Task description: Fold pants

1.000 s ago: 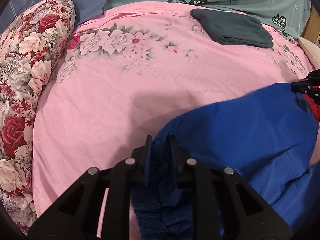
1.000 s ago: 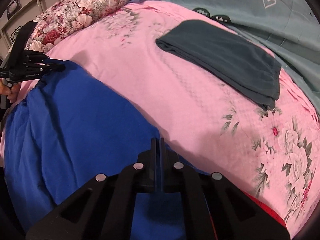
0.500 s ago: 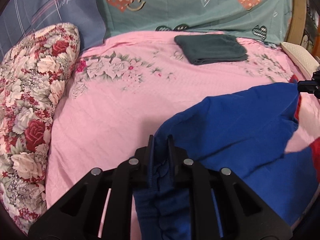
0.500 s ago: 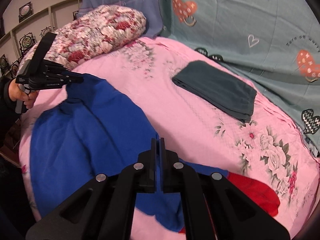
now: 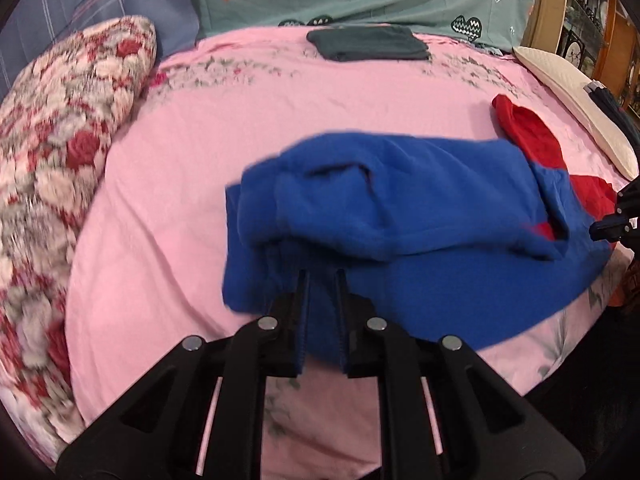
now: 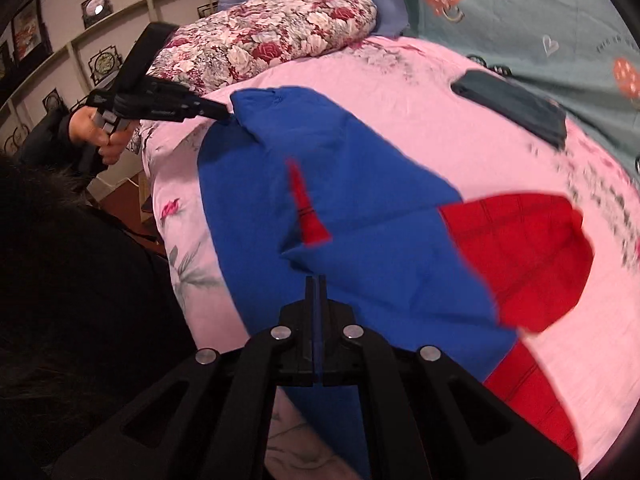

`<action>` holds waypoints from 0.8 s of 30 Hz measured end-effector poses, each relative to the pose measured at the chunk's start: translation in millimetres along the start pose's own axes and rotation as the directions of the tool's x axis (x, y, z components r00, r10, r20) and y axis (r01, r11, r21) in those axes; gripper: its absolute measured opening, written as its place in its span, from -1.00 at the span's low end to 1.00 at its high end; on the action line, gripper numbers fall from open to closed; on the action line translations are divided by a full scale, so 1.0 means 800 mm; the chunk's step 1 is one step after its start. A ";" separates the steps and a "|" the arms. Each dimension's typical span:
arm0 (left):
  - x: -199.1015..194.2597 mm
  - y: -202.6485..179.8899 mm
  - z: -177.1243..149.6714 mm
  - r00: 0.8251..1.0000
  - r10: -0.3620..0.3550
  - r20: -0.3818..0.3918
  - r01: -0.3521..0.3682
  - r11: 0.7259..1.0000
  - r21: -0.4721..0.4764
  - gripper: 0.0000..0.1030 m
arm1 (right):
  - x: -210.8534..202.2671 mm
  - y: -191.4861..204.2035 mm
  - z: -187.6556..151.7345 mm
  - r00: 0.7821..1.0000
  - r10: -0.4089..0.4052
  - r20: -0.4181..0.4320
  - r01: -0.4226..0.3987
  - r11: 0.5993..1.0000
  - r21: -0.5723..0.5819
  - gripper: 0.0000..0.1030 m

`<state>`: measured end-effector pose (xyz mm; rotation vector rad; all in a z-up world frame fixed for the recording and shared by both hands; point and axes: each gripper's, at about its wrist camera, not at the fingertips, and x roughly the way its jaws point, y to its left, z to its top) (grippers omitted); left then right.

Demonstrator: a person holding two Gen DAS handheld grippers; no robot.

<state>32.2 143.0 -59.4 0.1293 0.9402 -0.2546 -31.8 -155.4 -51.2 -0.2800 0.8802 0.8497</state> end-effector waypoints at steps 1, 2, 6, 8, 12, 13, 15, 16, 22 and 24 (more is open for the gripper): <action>0.000 -0.001 -0.005 1.000 -0.008 -0.002 0.008 1.000 -0.009 -0.76 | -0.002 0.000 -0.001 1.000 -0.001 0.008 0.001 1.000 0.013 -1.00; -0.002 -0.004 -0.007 1.000 -0.021 0.005 0.021 1.000 -0.015 -0.75 | -0.006 0.001 -0.001 1.000 -0.007 0.017 0.006 1.000 0.021 -1.00; -0.019 -0.018 0.002 0.992 -0.086 0.092 0.091 0.995 -0.046 0.18 | -0.026 -0.007 0.011 0.993 -0.043 0.106 0.026 0.987 0.158 0.18; -0.021 -0.020 0.012 0.985 -0.104 0.137 0.115 0.990 -0.077 0.35 | -0.026 -0.005 0.017 0.992 -0.055 0.118 0.030 0.980 0.198 0.20; 0.002 -0.004 0.026 0.982 -0.143 0.121 0.166 0.964 -0.205 0.35 | -0.017 0.010 0.020 0.982 -0.154 0.109 0.123 0.961 0.246 0.20; 0.011 0.002 0.026 0.983 -0.152 0.106 0.174 0.953 -0.247 0.35 | -0.015 0.011 0.019 0.980 -0.164 0.109 0.132 0.958 0.255 0.20; 0.026 0.013 0.025 0.985 -0.158 0.068 0.172 0.930 -0.324 0.32 | -0.011 0.022 0.020 0.975 -0.187 0.118 0.154 0.958 0.244 0.20; 0.028 0.016 0.023 0.984 -0.165 0.060 0.176 0.920 -0.351 0.31 | -0.010 0.027 0.023 0.974 -0.190 0.119 0.160 0.961 0.225 0.20; 0.026 0.034 0.020 0.980 -0.177 0.094 0.200 0.886 -0.418 0.32 | 0.017 0.039 0.036 0.964 -0.256 0.066 0.245 0.959 0.141 0.20; 0.032 0.035 0.027 0.974 -0.200 0.110 0.228 0.871 -0.435 0.31 | 0.032 0.038 0.037 0.957 -0.291 0.021 0.286 0.950 0.126 0.02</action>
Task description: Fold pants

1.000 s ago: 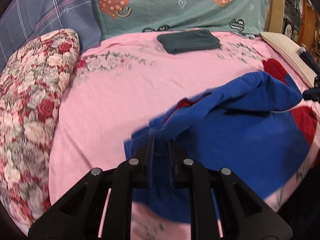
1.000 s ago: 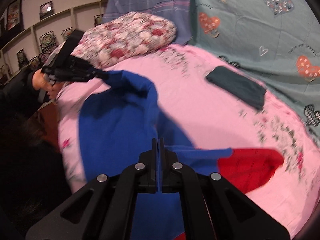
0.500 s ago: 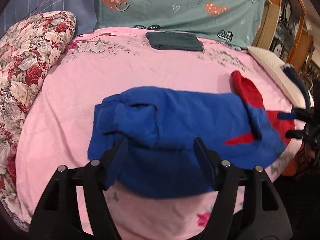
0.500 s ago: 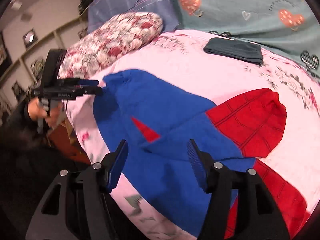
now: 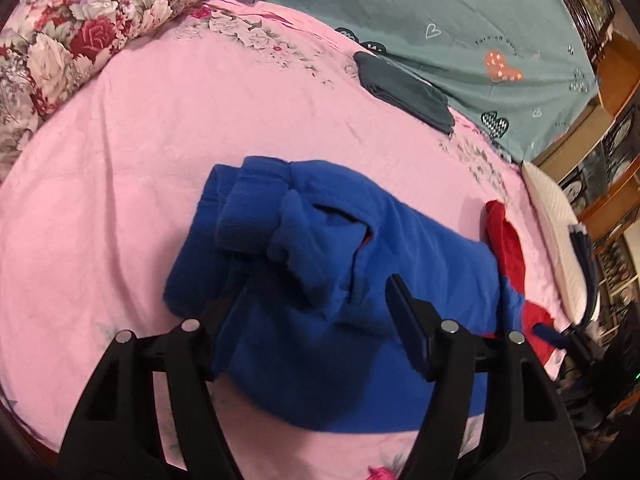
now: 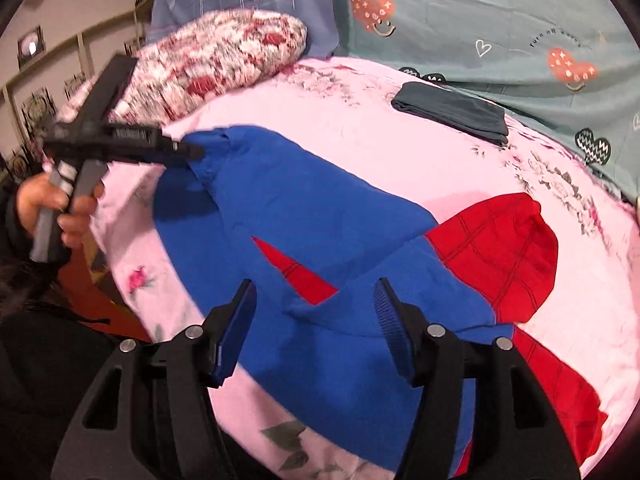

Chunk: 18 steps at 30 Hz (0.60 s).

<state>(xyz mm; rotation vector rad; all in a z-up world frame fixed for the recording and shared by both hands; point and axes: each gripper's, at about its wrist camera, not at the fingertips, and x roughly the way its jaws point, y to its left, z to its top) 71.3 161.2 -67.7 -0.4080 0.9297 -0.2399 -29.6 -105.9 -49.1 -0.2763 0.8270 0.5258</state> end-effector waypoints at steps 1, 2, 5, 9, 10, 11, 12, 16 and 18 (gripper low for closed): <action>0.005 -0.004 0.003 1.000 -0.006 0.002 0.006 1.000 0.004 0.27 | 0.009 -0.001 -0.001 0.999 -0.014 -0.034 0.014 1.000 0.008 -0.17; 0.009 -0.007 0.004 1.000 -0.008 0.001 0.008 1.000 0.006 0.17 | 0.019 -0.005 -0.002 0.997 -0.012 -0.074 0.015 0.999 0.033 -0.49; 0.026 -0.009 0.009 0.999 -0.037 -0.026 0.036 0.999 -0.012 -0.82 | 0.034 -0.025 -0.007 0.992 0.022 -0.124 -0.007 0.993 0.119 -0.93; 0.019 -0.008 0.005 0.998 -0.060 -0.012 0.060 0.998 -0.002 -0.85 | 0.015 -0.033 -0.010 0.995 0.087 -0.055 -0.076 0.983 0.166 -0.94; 0.013 -0.010 0.004 0.998 -0.061 0.000 0.061 0.998 0.005 -0.86 | 0.009 -0.037 -0.010 0.994 0.100 -0.031 -0.093 0.980 0.177 -0.94; 0.006 -0.010 0.004 0.998 -0.066 0.012 0.066 0.998 0.007 -0.86 | 0.001 -0.041 -0.009 0.993 0.115 -0.004 -0.112 0.976 0.189 -0.94; -0.002 -0.013 0.005 0.997 -0.071 0.027 0.070 0.997 0.012 -0.87 | -0.010 -0.047 -0.007 0.992 0.123 0.027 -0.126 0.972 0.201 -0.94; -0.040 -0.024 0.009 0.993 -0.078 0.084 0.074 0.996 0.047 -0.87 | -0.048 -0.056 0.002 0.985 0.131 0.115 -0.153 0.968 0.200 -0.94; -0.056 -0.028 0.008 0.992 -0.073 0.098 0.066 0.996 0.067 -0.87 | -0.062 -0.053 0.001 0.981 0.143 0.132 -0.166 0.969 0.183 -0.94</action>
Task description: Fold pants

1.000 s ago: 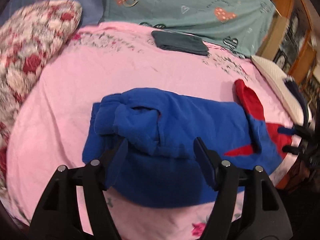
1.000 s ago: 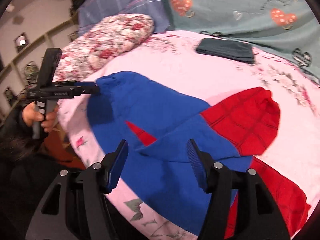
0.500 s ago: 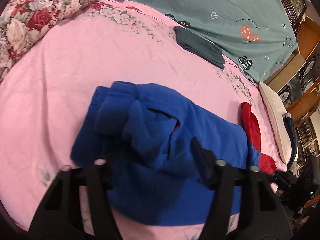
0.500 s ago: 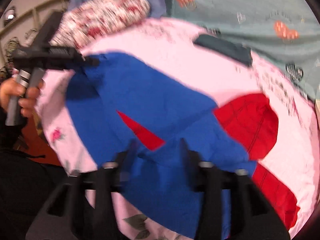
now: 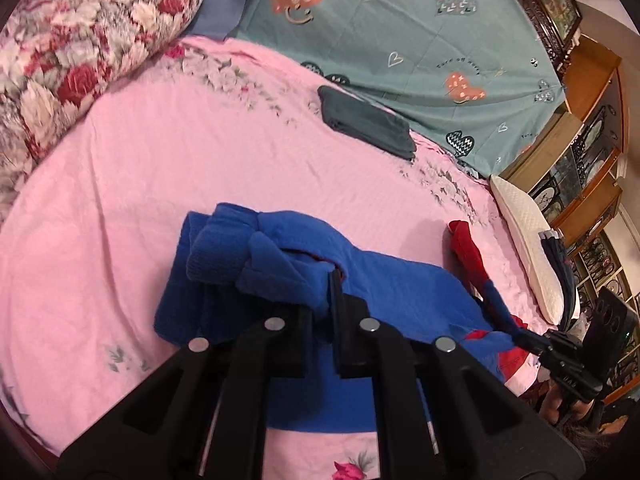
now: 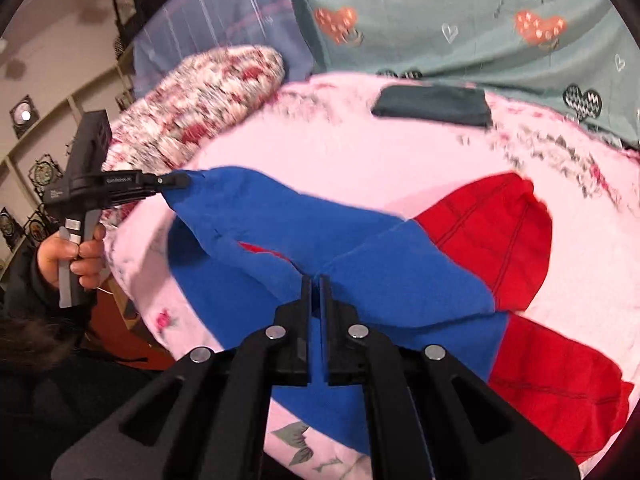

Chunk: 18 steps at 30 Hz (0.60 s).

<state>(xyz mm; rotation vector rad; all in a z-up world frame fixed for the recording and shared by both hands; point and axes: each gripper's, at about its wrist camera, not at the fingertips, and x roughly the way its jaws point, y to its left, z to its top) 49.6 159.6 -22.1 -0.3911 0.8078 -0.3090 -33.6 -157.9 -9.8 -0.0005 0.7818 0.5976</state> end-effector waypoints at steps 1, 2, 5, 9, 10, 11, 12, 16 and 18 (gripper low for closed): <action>-0.007 -0.001 -0.002 1.000 0.004 0.001 -0.004 1.000 0.008 -0.87 | -0.004 0.004 -0.003 1.000 0.009 -0.003 -0.009 1.000 -0.012 -0.94; -0.013 -0.001 -0.005 1.000 0.010 0.001 -0.010 1.000 0.016 -0.87 | -0.006 0.008 -0.007 1.000 0.019 -0.009 -0.019 1.000 -0.024 -0.94; -0.020 0.003 -0.021 0.999 0.031 -0.015 -0.031 0.999 0.024 -0.87 | 0.000 0.019 -0.022 0.998 0.037 -0.057 -0.041 0.997 -0.064 -0.94; 0.003 0.027 -0.057 0.994 0.072 -0.081 -0.072 0.997 0.000 -0.87 | 0.026 0.024 -0.047 0.990 0.016 -0.138 -0.026 0.997 -0.071 -0.94; 0.013 0.033 -0.065 0.991 0.080 -0.104 -0.082 0.997 -0.012 -0.87 | 0.033 0.024 -0.053 0.987 0.012 -0.157 -0.023 0.998 -0.066 -0.94; 0.019 0.037 -0.072 0.989 0.089 -0.117 -0.091 0.996 -0.012 -0.87 | 0.035 0.026 -0.057 0.986 0.005 -0.165 -0.017 0.997 -0.072 -0.94; 0.025 0.036 -0.079 0.987 0.107 -0.122 -0.107 0.994 0.001 -0.87 | 0.036 0.027 -0.063 0.985 0.002 -0.173 -0.015 0.997 -0.077 -0.94; 0.019 0.031 -0.085 0.986 0.128 -0.105 -0.125 0.992 0.035 -0.87 | 0.034 0.033 -0.070 0.983 0.008 -0.184 -0.025 0.996 -0.090 -0.94; 0.012 0.028 -0.084 0.985 0.141 -0.095 -0.136 0.989 0.054 -0.87 | 0.033 0.034 -0.075 0.982 0.012 -0.189 -0.031 0.995 -0.099 -0.94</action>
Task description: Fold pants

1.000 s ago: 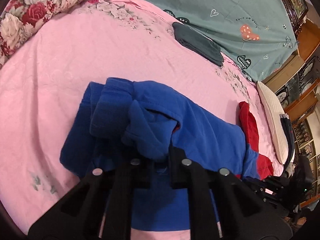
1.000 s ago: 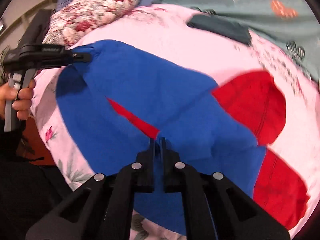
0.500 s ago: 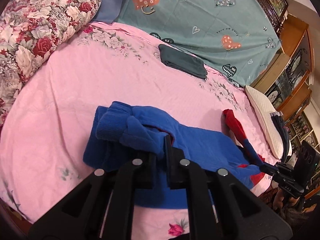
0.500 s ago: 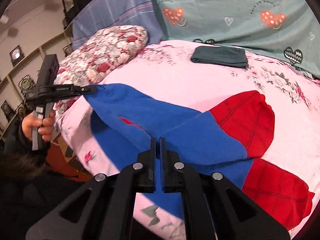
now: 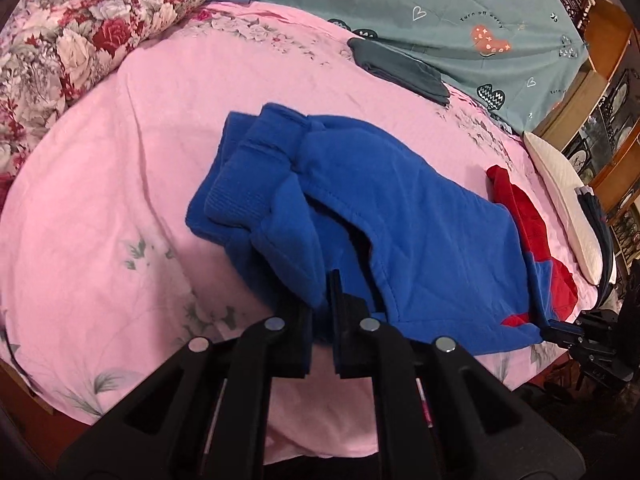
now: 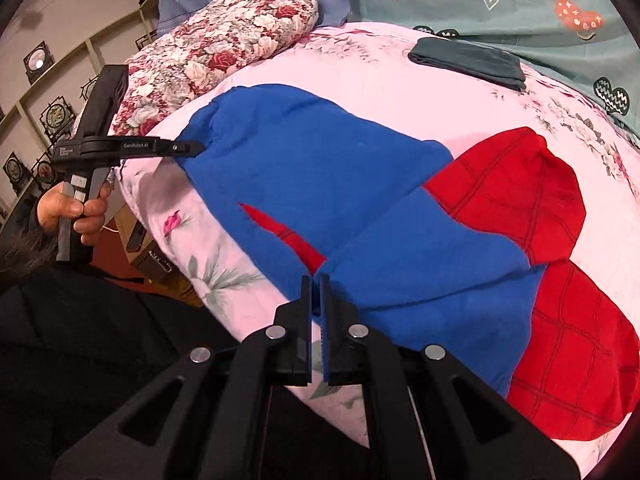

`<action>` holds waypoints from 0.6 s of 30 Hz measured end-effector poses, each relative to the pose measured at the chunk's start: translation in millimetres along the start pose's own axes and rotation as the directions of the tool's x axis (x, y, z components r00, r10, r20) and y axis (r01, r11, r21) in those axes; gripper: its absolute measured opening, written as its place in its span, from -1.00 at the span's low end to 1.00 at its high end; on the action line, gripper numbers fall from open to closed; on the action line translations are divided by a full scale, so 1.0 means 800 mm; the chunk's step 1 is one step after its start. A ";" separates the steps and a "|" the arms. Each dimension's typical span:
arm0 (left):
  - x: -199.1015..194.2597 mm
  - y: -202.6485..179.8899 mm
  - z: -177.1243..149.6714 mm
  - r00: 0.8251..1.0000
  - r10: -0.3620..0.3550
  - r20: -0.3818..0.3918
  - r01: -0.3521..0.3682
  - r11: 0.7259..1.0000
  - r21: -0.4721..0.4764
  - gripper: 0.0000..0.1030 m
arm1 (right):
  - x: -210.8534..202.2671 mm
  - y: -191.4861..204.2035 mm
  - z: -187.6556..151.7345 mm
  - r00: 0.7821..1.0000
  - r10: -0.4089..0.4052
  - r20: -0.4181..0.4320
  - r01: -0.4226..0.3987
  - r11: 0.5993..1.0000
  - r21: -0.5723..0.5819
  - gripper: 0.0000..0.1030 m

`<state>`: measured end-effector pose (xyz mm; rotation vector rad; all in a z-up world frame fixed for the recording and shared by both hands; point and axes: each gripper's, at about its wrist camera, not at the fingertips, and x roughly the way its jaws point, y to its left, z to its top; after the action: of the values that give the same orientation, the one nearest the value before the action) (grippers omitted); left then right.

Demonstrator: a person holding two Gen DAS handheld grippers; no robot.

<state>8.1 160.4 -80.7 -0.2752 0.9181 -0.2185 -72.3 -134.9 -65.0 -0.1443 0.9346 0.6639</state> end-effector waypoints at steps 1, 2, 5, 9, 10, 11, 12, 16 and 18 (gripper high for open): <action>0.000 -0.001 0.000 1.000 0.013 -0.001 -0.013 1.000 0.014 -0.86 | 0.005 0.002 -0.003 1.000 -0.009 -0.015 0.008 1.000 -0.012 -0.94; 0.003 -0.001 -0.002 1.000 0.027 -0.009 -0.026 0.999 0.023 -0.84 | 0.012 0.002 -0.005 0.999 -0.018 -0.038 0.017 1.000 -0.019 -0.94; 0.015 -0.001 -0.005 0.997 0.063 -0.036 -0.062 0.997 0.036 -0.79 | 0.013 0.002 -0.005 0.999 -0.031 -0.032 0.030 0.999 -0.028 -0.82; -0.017 -0.025 -0.004 0.998 0.061 0.006 -0.061 0.992 0.112 -0.30 | -0.035 -0.014 0.015 0.991 -0.089 0.099 0.089 0.996 0.006 -0.13; -0.029 -0.036 -0.003 0.998 0.053 0.029 -0.056 0.988 0.146 -0.22 | -0.051 -0.030 0.030 0.986 -0.110 0.124 0.105 0.993 0.049 -0.13; -0.039 -0.049 -0.003 0.998 0.033 0.044 -0.041 0.982 0.184 -0.20 | -0.061 -0.046 0.042 0.981 -0.139 0.136 0.128 0.988 0.088 -0.13; -0.046 -0.061 -0.002 0.999 0.012 0.053 -0.023 0.976 0.215 -0.18 | -0.066 -0.059 0.054 0.976 -0.166 0.140 0.150 0.981 0.122 -0.12; -0.040 -0.131 -0.007 0.992 -0.127 0.013 0.115 0.931 0.346 -0.08 | -0.038 -0.133 0.124 0.959 -0.281 0.044 0.263 0.934 0.241 -0.02; -0.010 -0.167 -0.015 0.984 -0.170 -0.057 0.179 0.902 0.393 -0.08 | -0.009 -0.162 0.146 0.950 -0.311 -0.017 0.302 0.909 0.287 0.06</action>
<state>-15.7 34.8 -37.9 0.0238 0.8487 -0.5681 82.0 -195.4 -10.5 -0.0218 0.9449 0.2340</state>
